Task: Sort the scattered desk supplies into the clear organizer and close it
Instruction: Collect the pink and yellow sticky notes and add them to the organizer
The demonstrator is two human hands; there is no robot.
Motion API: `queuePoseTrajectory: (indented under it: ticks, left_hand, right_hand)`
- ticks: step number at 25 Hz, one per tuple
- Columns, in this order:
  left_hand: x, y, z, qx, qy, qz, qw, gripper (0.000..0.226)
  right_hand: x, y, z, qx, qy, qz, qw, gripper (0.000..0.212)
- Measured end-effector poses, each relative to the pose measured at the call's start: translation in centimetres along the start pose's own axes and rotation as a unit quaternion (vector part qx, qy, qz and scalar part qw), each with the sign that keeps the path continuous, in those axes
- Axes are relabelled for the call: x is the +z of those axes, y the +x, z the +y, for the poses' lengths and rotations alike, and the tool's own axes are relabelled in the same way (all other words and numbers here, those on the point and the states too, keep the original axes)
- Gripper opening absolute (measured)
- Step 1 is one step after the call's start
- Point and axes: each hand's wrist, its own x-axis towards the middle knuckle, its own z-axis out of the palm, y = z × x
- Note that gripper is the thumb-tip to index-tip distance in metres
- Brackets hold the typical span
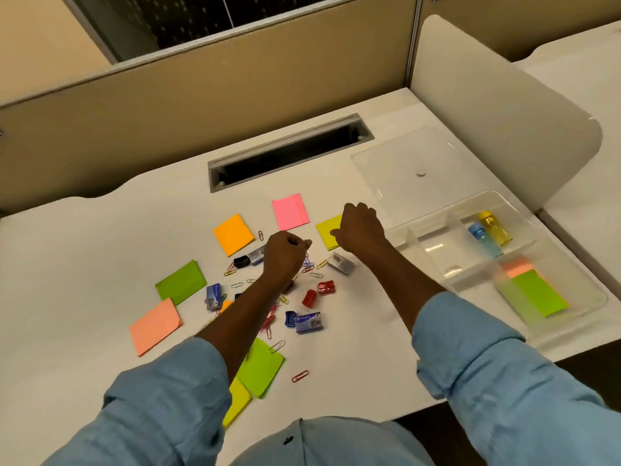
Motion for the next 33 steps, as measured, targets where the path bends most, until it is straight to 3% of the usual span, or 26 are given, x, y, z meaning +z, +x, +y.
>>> queuePoseTrajectory:
  ticks: [4,7,11,14,18,20,25,29,33]
  left_hand:
    - [-1.4,5.0,0.1,0.009,0.042,0.025,0.999,0.02]
    - [-1.4,8.8,-0.1,0.051,0.166,0.003,0.985,0.033]
    - [-1.3,13.5,0.8,0.155,0.29,-0.068,0.942,0.04]
    - [-0.7,16.3,1.5,0.212,0.376,-0.15,0.889,0.054]
    - [-0.3,18.7,0.9,0.192,0.448,-0.232,0.842,0.084]
    - [-0.4,19.6,0.0,0.187,0.458,-0.26,0.829,0.089]
    - [-0.6,20.6,-0.8,0.208,0.471,-0.234,0.824,0.092]
    - [-0.5,20.6,-0.7,0.186,0.51,-0.192,0.818,0.102]
    - [-0.7,20.2,-0.4,0.153,0.491,-0.143,0.846,0.091]
  right_hand:
    - [1.3,3.7,-0.6,0.069,-0.008,-0.043,0.997,0.057]
    - [2.4,5.4,-0.5,0.108,-0.011,-0.057,0.992,0.063]
    - [3.6,6.6,-0.3,0.095,-0.054,-0.084,0.99,0.068]
    - [4.3,7.1,-0.4,0.08,-0.085,-0.114,0.987,0.07]
    - [4.8,7.3,-0.7,0.083,-0.139,-0.117,0.98,0.071]
    - [4.8,7.5,-0.8,0.099,-0.136,-0.115,0.979,0.08]
    - [4.0,8.1,-0.6,0.129,-0.156,-0.12,0.972,0.095]
    - [3.3,8.3,-0.2,0.118,-0.155,-0.122,0.973,0.072]
    - [2.3,7.7,0.7,0.105,0.018,-0.07,0.992,0.024]
